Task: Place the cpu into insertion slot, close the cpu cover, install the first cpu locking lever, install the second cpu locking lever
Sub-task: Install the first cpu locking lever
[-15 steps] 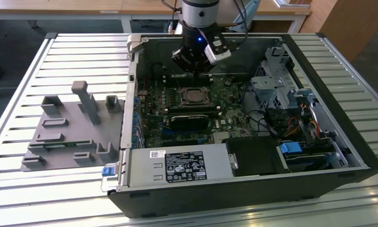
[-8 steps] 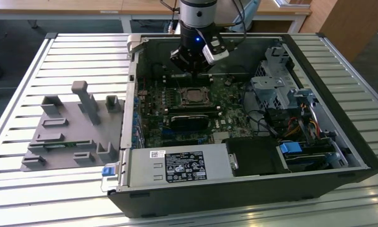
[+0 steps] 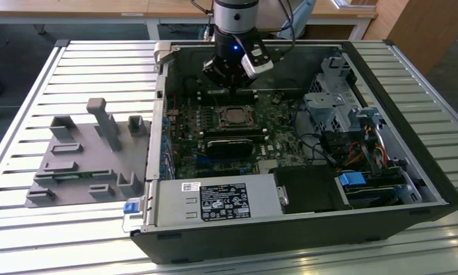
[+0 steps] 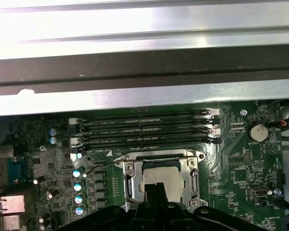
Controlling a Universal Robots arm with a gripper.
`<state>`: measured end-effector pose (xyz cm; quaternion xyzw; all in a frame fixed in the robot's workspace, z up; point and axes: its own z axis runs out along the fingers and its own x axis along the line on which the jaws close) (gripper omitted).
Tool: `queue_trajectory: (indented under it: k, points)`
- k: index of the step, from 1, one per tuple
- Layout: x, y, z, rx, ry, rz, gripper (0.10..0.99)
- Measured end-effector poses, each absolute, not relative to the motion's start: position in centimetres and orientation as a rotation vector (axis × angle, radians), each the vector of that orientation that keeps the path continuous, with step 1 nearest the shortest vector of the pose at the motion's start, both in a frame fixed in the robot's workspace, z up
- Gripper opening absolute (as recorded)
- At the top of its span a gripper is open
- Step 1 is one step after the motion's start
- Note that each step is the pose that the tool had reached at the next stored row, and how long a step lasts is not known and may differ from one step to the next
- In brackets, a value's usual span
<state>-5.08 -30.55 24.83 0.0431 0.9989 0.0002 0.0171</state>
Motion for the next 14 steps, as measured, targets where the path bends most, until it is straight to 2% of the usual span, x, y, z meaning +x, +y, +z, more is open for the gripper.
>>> queue_trajectory:
  k: [14]
  points:
    - [-6.04,-30.55,24.83,0.134,3.105,0.000,0.106]
